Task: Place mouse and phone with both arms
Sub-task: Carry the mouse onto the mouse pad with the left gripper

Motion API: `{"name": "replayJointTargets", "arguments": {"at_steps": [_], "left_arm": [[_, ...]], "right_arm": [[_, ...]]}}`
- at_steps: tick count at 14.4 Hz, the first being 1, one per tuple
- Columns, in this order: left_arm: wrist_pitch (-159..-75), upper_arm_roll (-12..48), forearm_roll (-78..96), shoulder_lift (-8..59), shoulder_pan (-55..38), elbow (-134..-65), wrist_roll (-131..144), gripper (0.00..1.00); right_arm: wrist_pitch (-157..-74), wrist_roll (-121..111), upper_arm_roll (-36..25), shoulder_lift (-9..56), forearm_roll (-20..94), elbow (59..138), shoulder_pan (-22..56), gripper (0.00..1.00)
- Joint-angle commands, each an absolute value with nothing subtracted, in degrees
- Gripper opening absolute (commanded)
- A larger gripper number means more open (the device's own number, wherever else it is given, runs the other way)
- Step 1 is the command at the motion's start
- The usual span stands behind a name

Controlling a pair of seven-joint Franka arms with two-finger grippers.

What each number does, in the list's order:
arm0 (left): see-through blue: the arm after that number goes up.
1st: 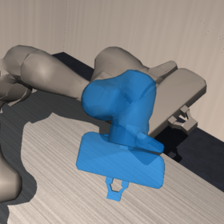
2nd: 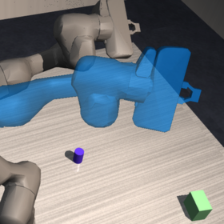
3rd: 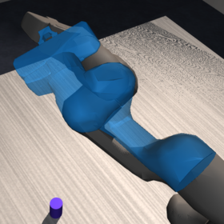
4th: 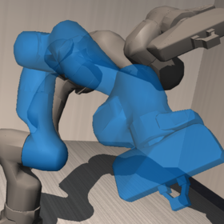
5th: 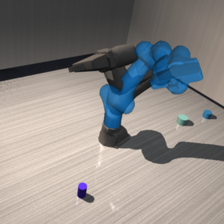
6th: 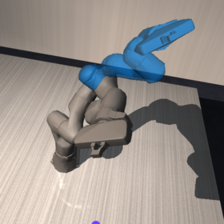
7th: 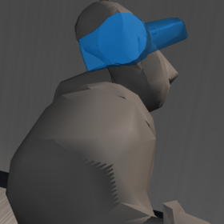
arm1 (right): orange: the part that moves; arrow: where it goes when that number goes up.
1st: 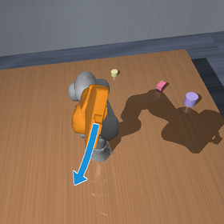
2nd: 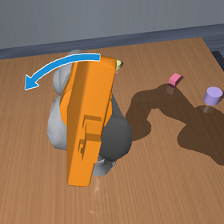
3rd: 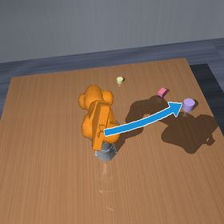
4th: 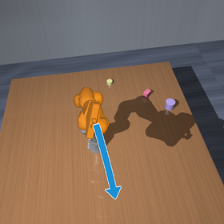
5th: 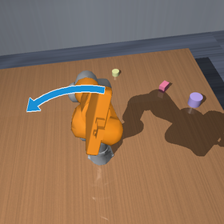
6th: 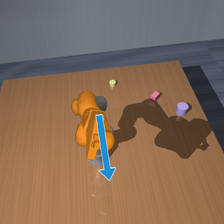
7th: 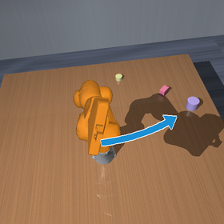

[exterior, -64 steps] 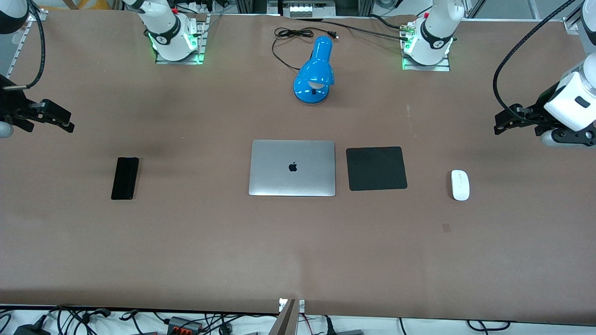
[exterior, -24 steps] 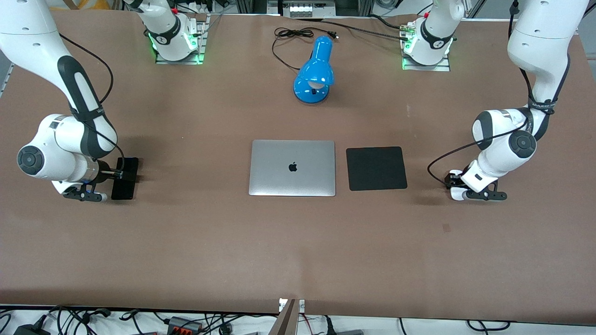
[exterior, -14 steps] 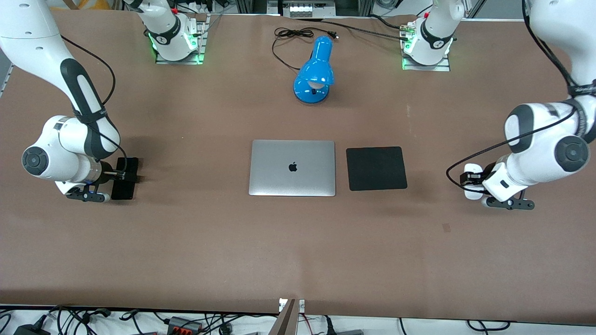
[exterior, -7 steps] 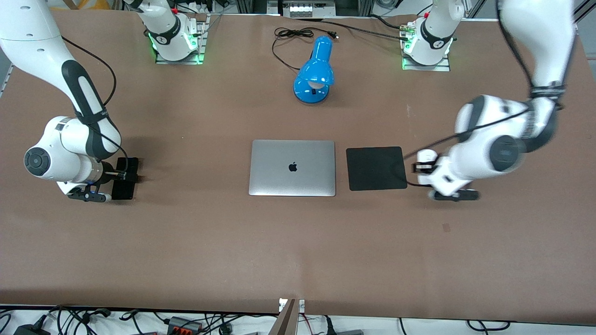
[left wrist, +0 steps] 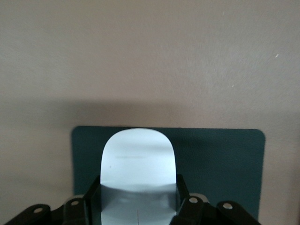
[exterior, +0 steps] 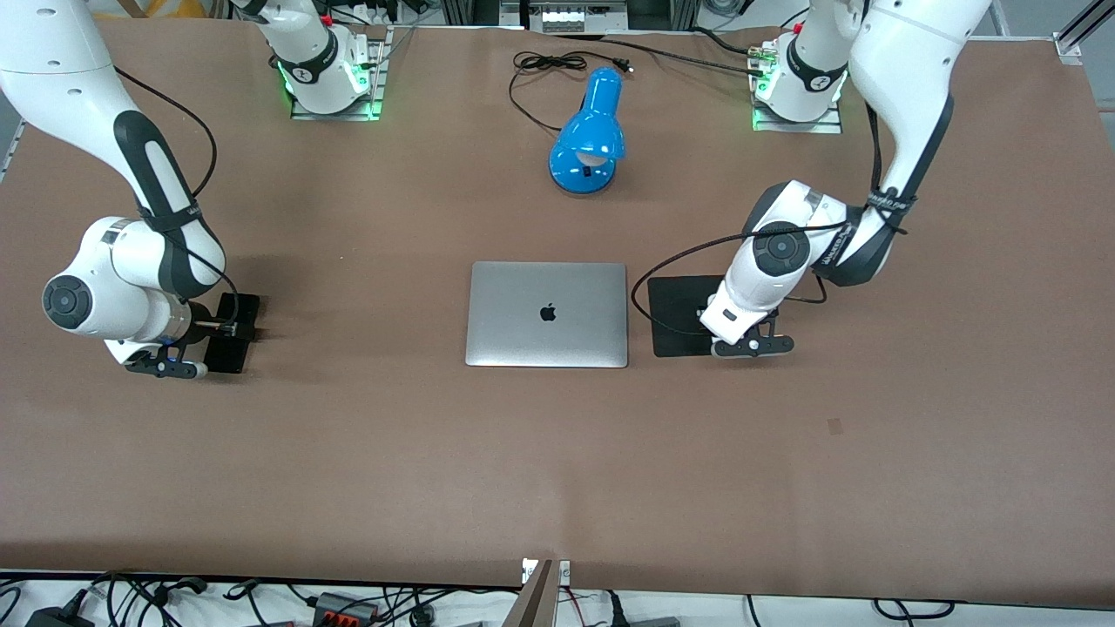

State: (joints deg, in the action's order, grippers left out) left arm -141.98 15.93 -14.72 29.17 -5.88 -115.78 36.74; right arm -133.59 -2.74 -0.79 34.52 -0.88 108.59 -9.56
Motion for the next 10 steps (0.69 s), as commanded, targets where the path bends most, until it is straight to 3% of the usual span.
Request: {"name": "replayJointTargets", "arguments": {"at_steps": [1,3,5,6,10], "left_arm": [[-146.6,16.2,-16.3,29.6,-5.3,-118.6,38.1,0.41],[-147.7,16.2,-16.3,31.1,-5.3,-118.6,38.4,0.43],[-148.2,16.2,-16.3,31.3,-5.3,-118.5,38.4,0.68],[-148.2,16.2,-16.3,30.9,-5.2,-118.4,38.4,0.86],[-147.8,16.1,-16.3,28.1,-4.1,-117.8,37.7,1.0]], "right_arm": [[-131.4,-4.0,0.1,32.7,-0.9,108.6,-9.8,0.24],[-124.2,-4.0,0.3,30.6,-0.9,104.6,-8.2,0.24],[-116.2,-3.2,0.3,30.9,-0.6,98.6,-4.4,0.24],[-114.7,-3.0,0.3,31.1,-0.3,97.1,-2.6,0.24],[-115.7,-2.0,0.3,33.0,2.7,96.9,3.5,0.24]]}}
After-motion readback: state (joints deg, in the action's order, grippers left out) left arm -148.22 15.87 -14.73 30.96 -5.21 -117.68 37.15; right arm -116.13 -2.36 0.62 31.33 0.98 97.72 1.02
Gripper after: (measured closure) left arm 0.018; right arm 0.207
